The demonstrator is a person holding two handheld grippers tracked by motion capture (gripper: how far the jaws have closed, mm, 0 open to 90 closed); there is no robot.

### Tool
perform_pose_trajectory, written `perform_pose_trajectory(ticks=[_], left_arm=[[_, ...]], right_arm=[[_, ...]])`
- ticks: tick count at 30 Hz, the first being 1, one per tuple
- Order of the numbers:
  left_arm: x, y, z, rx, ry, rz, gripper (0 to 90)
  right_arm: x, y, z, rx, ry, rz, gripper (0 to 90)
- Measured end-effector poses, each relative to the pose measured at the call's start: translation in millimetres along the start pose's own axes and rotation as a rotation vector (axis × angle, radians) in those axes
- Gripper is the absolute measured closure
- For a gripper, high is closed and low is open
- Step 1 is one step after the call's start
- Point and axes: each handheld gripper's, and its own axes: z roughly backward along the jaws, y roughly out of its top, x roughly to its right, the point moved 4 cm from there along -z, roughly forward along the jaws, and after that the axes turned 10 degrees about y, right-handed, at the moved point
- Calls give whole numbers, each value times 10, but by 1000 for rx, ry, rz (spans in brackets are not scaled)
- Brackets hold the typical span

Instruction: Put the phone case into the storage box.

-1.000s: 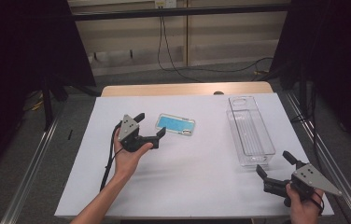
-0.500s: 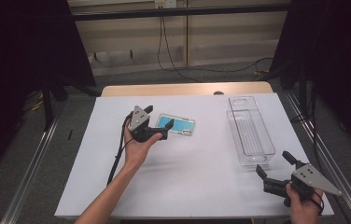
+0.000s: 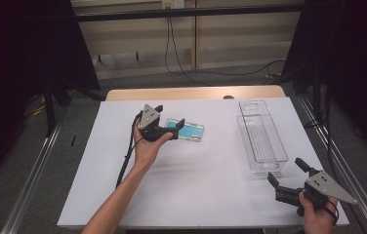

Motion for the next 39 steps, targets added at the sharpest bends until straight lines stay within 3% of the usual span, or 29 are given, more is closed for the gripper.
perform_pose_trajectory(ticks=[12,35,39], left_arm=[[-88,3,-175,-7,25,-24,27],[-217,-20,-534,20,75,12,107],[-212,-46,-579,14,66,42,115]], right_arm=[[-2,1,5,2,-1,-2,0],[-6,0,13,2,5,-3,0],[-3,-2,13,1,4,-4,0]])
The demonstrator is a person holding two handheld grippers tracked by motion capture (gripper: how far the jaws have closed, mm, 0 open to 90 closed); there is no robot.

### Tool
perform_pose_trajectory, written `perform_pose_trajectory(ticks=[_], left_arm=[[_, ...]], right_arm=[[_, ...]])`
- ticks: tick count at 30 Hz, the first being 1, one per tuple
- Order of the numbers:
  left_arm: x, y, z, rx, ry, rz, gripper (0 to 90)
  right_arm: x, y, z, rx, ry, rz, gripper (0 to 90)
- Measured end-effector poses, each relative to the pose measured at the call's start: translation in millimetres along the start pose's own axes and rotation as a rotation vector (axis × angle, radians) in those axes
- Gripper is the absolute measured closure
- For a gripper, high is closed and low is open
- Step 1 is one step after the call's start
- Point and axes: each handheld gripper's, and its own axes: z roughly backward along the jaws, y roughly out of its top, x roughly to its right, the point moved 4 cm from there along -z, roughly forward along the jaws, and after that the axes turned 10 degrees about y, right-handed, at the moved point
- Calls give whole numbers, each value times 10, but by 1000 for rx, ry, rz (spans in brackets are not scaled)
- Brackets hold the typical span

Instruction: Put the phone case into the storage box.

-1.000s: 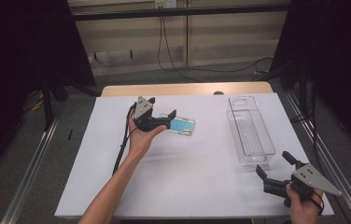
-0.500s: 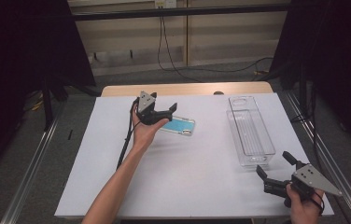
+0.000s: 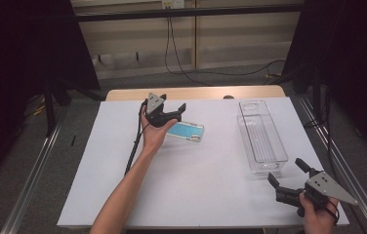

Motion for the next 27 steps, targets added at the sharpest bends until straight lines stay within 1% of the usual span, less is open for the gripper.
perform_pose_trajectory(ticks=[1,3,4,5,6,7,9,10,11,12,13,14,15,16,18,19,22,23,24,25,27], left_arm=[[-5,0,-8,3,-4,-6,122],[3,1,-21,5,-5,4,153],[3,5,-30,2,-5,-6,162],[17,7,-34,4,-3,12,162],[10,17,-37,7,-13,-10,177],[15,22,-37,7,-20,-15,216],[26,36,-39,12,-18,-22,236],[27,38,-41,12,-20,-22,279],[25,36,-41,10,-19,-25,279],[31,34,-43,9,-32,-23,311],[28,32,-43,9,-35,-23,367],[26,32,-45,8,-33,-23,400],[24,33,-45,8,-42,-31,425],[26,35,-45,6,-50,-29,468],[14,42,-40,2,-53,-35,510],[13,48,-38,5,-64,-25,552],[10,54,-28,-19,-80,-18,640],[13,55,-27,-28,-90,-7,664],[10,56,-27,-33,-95,-19,683],[11,55,-29,-42,-97,-22,706],[23,50,-32,-59,-111,-4,755]], right_arm=[[1,0,0,0,0,0,0],[-1,0,0,0,0,0,0],[-2,1,3,1,2,1,0],[-2,1,3,1,2,1,0],[-2,1,4,0,2,0,0],[-2,0,5,0,2,-1,0],[-2,0,4,0,3,0,0],[-3,0,2,0,3,1,0],[-3,0,2,0,3,1,0],[-3,0,2,0,3,1,0],[-4,0,3,1,2,0,0],[-4,1,4,0,3,-1,0],[-3,0,5,1,4,2,0],[-2,0,6,1,3,1,0],[-1,0,6,1,3,1,0],[-1,0,6,0,3,0,0],[-2,-1,4,-1,4,0,0],[-2,-1,3,-1,4,1,0],[-2,-1,3,0,2,1,0],[-3,-1,2,-1,3,1,0],[-3,-1,1,-1,3,2,0]])
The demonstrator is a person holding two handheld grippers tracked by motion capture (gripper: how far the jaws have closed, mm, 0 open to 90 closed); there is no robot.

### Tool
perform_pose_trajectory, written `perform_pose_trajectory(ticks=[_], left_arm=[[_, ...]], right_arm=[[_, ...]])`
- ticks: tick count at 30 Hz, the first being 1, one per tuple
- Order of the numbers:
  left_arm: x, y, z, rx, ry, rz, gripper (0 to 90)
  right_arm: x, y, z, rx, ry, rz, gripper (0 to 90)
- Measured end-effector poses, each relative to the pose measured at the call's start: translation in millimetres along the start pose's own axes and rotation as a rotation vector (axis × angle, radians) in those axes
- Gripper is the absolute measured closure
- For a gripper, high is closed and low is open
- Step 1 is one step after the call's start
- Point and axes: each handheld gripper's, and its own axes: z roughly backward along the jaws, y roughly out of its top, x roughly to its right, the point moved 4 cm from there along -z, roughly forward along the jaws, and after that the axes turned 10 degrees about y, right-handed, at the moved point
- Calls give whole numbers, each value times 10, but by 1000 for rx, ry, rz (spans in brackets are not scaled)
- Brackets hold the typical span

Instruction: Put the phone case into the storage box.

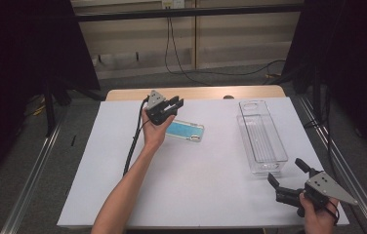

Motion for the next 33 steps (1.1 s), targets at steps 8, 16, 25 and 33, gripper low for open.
perform_pose_trajectory(ticks=[8,16,25,33], left_arm=[[-12,21,-25,-60,-38,9,900],[-20,-29,-88,-164,-55,-5,900],[-107,-107,-137,-276,-36,5,900],[-180,-68,-165,-360,-40,-34,900]], right_arm=[[2,-1,0,-1,0,-3,0],[-2,2,1,1,1,-1,0],[-1,4,6,3,3,-1,0],[-5,3,4,1,4,3,0]])
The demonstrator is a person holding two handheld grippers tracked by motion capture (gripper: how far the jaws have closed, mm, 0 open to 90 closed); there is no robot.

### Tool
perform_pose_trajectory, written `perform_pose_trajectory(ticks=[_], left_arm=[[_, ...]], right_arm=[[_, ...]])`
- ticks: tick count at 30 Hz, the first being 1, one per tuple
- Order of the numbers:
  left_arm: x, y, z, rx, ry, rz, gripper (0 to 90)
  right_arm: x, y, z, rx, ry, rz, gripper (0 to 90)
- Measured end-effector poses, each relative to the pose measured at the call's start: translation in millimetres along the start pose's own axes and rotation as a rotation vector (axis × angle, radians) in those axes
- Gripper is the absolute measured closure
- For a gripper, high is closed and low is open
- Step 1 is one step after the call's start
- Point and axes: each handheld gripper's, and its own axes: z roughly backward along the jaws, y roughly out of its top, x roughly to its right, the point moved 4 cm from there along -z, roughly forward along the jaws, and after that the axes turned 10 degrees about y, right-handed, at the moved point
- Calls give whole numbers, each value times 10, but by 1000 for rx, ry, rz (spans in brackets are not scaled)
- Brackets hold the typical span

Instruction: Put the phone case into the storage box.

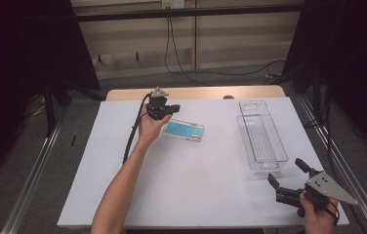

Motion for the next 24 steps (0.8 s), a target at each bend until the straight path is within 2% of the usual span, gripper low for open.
perform_pose_trajectory(ticks=[3,9,11,15,17,18,21,22,24], left_arm=[[-7,28,-11,-31,-1,-11,900],[-15,27,-64,-108,7,-71,900],[-8,7,-92,-139,-16,-75,900],[-28,-16,-140,-186,-14,-93,900],[-41,-26,-157,-200,-3,-100,900],[-38,-32,-173,-202,-7,-83,900],[-39,-51,-211,-222,18,-121,900],[-33,-57,-221,-222,16,-112,900],[-35,-67,-240,-231,24,-121,900]], right_arm=[[3,0,2,-1,0,-2,0],[4,-1,10,0,0,-4,0],[4,-1,11,0,0,-4,0],[8,-1,10,-1,-2,-5,0],[10,-3,11,-1,-2,-5,0],[10,-2,12,0,-1,-5,0],[10,-2,14,0,-1,-5,0],[7,-2,14,0,1,-6,0],[2,-2,16,0,3,-5,0]])
